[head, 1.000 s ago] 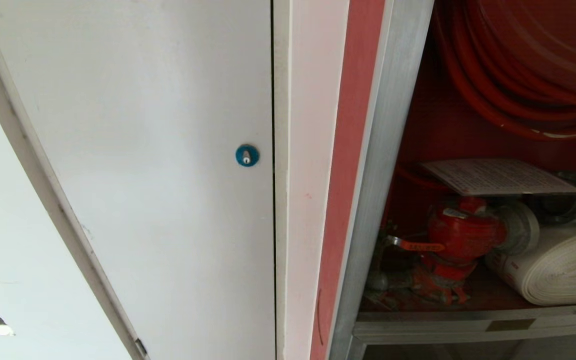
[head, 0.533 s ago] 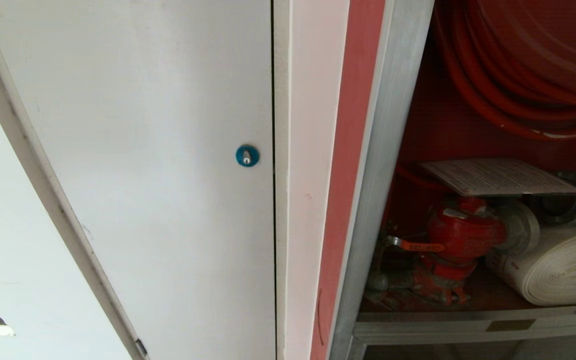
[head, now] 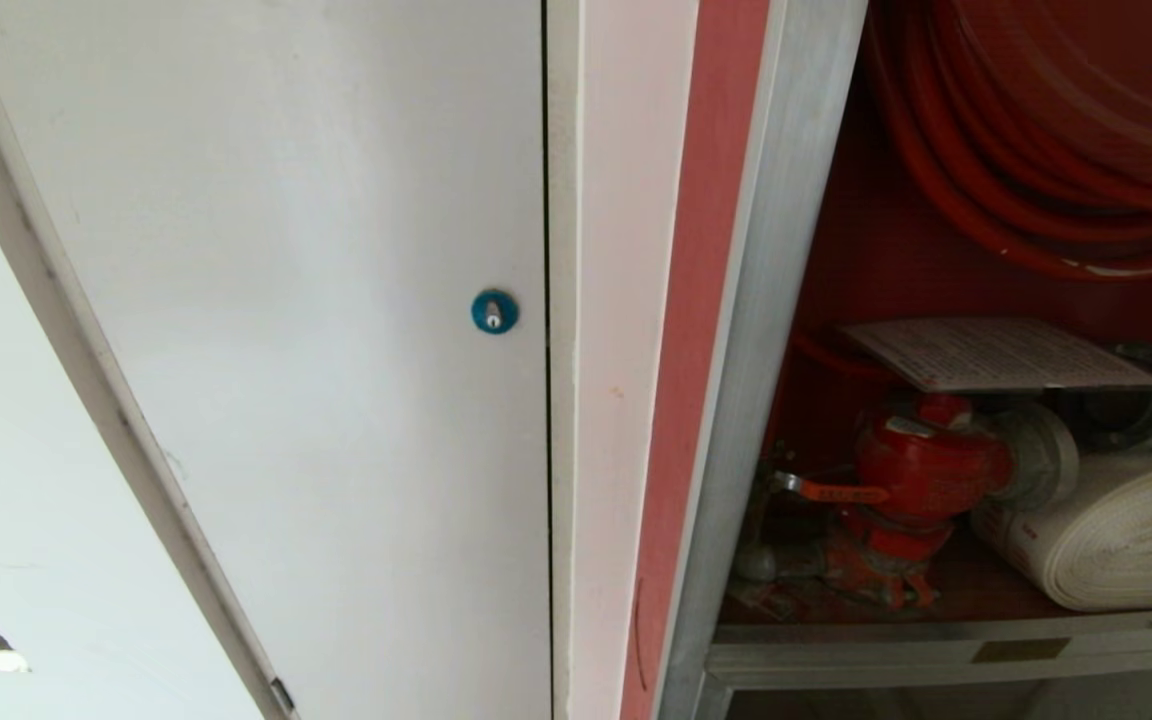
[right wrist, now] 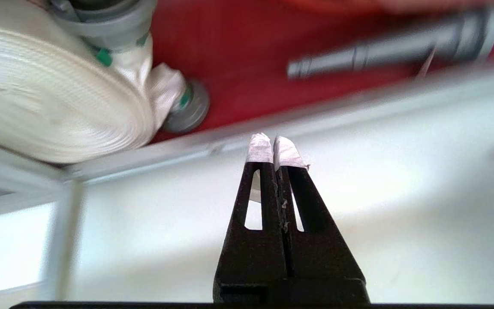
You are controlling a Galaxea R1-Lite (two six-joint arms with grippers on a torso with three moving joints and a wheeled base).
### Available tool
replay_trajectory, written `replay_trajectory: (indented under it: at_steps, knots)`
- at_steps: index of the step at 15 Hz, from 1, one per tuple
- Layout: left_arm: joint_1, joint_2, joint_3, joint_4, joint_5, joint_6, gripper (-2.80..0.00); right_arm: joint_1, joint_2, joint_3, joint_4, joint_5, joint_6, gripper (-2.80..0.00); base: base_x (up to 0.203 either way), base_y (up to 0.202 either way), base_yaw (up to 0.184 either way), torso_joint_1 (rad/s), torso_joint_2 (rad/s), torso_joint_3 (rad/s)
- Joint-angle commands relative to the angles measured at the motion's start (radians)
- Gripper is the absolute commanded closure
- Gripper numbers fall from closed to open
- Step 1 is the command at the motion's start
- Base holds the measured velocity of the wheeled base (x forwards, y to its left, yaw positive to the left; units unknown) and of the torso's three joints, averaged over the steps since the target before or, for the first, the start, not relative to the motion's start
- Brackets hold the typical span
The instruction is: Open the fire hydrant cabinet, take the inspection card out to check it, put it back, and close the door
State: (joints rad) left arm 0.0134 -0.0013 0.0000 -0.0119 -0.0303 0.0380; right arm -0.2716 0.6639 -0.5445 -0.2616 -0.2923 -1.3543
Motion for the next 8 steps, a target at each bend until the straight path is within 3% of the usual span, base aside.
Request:
replay_trajectory:
  at_steps: [1, 4, 8]
  knots:
    - [0.0, 0.0, 0.006, 0.0, 0.0, 0.0, 0.0, 0.012, -0.04, 0.0, 0.02, -0.028, 0.058, 0.0, 0.0, 0.0, 0.0, 0.0, 0.0, 0.0]
    - [0.0, 0.001, 0.006, 0.0, 0.0, 0.0, 0.0, 0.018, -0.046, -0.024, 0.127, -0.035, 0.281, 0.0, 0.0, 0.0, 0.0, 0.0, 0.0, 0.0]
    - [0.0, 0.0, 0.006, -0.002, 0.0, 0.0, 0.0, 0.022, -0.048, -0.136, 0.457, 0.0, 0.65, 0.0, 0.0, 0.0, 0.0, 0.0, 0.0, 0.0]
